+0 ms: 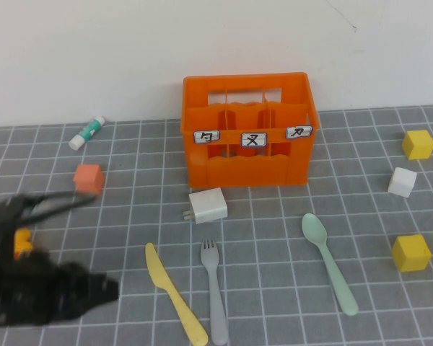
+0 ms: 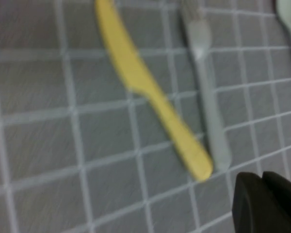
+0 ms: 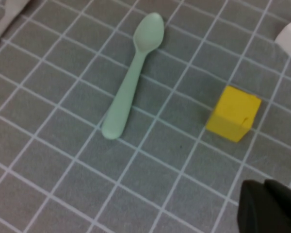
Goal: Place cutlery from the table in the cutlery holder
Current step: Pick up the knife
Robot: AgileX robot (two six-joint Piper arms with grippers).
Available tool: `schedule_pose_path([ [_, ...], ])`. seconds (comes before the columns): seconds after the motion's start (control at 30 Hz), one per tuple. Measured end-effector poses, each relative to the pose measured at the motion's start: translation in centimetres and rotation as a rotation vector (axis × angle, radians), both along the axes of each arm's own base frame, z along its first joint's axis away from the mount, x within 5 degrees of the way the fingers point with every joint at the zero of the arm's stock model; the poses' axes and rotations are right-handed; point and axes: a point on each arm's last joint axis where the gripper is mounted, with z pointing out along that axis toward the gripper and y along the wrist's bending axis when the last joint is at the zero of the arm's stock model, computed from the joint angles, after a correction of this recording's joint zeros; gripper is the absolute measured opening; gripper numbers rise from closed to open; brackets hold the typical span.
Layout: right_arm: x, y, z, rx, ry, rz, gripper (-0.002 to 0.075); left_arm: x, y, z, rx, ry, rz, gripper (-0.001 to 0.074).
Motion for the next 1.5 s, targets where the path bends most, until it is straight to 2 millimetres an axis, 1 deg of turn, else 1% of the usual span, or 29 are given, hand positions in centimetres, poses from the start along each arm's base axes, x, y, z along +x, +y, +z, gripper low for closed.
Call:
schedule_pose_path([
  [0.13,0.5,0.0,-0.5,-0.008,0.028,0.012,-0.0003,1.9,-1.4,1.7,0.009,-0.061,-0.045,-0.0001],
  [0.23,0.8,-0.1,-0.6,-0.023,0.015,0.018,-0.0003,2.9,-2.5,1.9,0.036,-0.077,-0.024,-0.0001],
  [0.37,0.9,-0.2,-0.8,-0.033,-0.006,0.007,-0.0003,3.7,-4.4,0.6,0.124,-0.016,-0.048,-0.0001],
  [0.5,0.9,-0.3,-1.1,-0.03,-0.008,-0.003,-0.0003,4.0,-6.7,-1.6,0.242,0.092,-0.091,-0.0001],
  [0.6,0.9,-0.3,-1.2,-0.031,-0.007,-0.001,-0.0003,4.5,-8.0,-2.8,0.293,0.154,-0.061,-0.0001],
  [0.7,0.9,-0.3,-1.2,-0.031,-0.011,-0.003,-0.0003,5.5,-8.8,-3.9,0.309,0.207,-0.021,0.0003],
  [0.8,0.9,-0.3,-1.2,-0.03,-0.012,-0.002,-0.0003,6.3,-9.3,-4.4,0.314,0.233,0.001,0.0056],
  [0.9,0.9,-0.3,-1.4,-0.032,-0.015,-0.007,-0.0003,7.1,-9.6,-4.5,0.329,0.233,-0.005,0.0165],
  [0.97,0.9,-0.3,-1.8,-0.032,-0.008,-0.01,-0.0003,7.4,-9.7,-4.4,0.336,0.225,-0.011,0.0256],
  [1.07,0.9,-0.3,-1.9,-0.032,-0.006,-0.012,-0.0003,7.8,-9.9,-4.5,0.348,0.223,-0.017,0.0362],
  [1.17,0.9,-0.3,-1.9,-0.031,-0.008,-0.014,-0.0003,8.0,-10.0,-4.7,0.35,0.231,-0.014,0.0398],
  [1.5,1.0,-0.3,-1.8,-0.022,-0.019,-0.02,-0.0003,8.3,-10.1,-5.8,0.353,0.27,0.017,0.041],
])
